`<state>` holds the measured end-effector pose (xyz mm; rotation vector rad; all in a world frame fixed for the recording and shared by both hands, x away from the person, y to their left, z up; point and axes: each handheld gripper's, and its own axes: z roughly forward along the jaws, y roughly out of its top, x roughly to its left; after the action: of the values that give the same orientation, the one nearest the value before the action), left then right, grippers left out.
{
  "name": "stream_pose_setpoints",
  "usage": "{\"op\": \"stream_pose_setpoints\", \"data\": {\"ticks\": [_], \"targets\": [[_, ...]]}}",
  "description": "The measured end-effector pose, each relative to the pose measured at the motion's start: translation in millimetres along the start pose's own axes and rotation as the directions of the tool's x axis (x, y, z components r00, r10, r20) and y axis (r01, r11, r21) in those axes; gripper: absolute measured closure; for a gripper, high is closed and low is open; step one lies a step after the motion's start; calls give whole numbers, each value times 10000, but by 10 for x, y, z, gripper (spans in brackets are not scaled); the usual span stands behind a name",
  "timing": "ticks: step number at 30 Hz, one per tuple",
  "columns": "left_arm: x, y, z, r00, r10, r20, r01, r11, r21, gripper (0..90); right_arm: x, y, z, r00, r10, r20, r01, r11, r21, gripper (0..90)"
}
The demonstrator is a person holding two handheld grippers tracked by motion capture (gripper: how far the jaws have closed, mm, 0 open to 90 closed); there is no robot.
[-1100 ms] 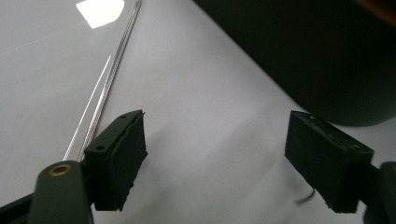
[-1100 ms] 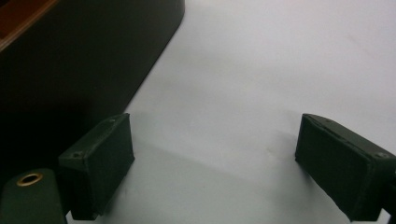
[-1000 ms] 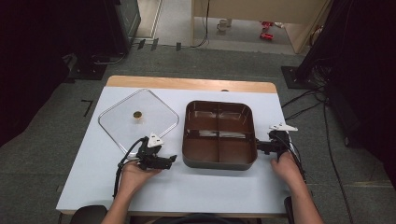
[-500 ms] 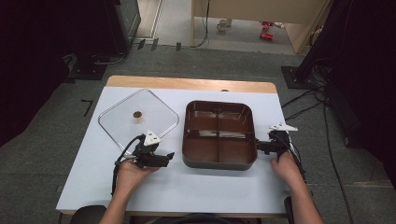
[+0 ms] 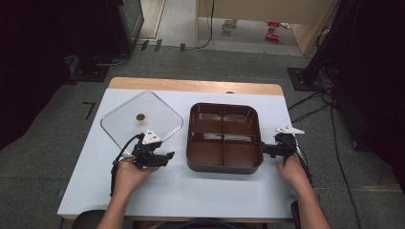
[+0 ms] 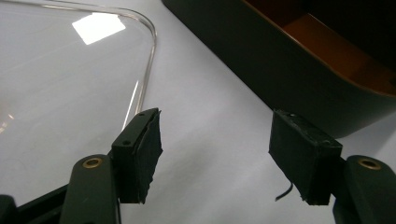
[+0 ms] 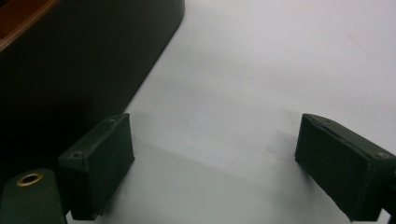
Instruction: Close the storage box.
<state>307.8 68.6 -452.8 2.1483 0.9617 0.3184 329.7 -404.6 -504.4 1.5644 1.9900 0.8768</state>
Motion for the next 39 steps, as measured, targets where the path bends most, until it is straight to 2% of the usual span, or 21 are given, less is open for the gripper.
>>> {"op": "stream_pose_setpoints", "data": {"ticks": [25, 33, 39], "targets": [[401, 126, 102, 9984, -416, -390, 427, 9987, 275, 370, 0, 0, 0, 10000, -2, 1, 2, 10000, 3, 107], [540, 168, 141, 9965, -467, -689, 482, 9986, 206, 387, -1, 0, 0, 10000, -5, -3, 5, 10000, 4, 107], [639, 226, 175, 9957, -551, -744, 560, 9984, 107, 385, 0, 0, 0, 10000, 1, 0, -1, 10000, 6, 107]]}}
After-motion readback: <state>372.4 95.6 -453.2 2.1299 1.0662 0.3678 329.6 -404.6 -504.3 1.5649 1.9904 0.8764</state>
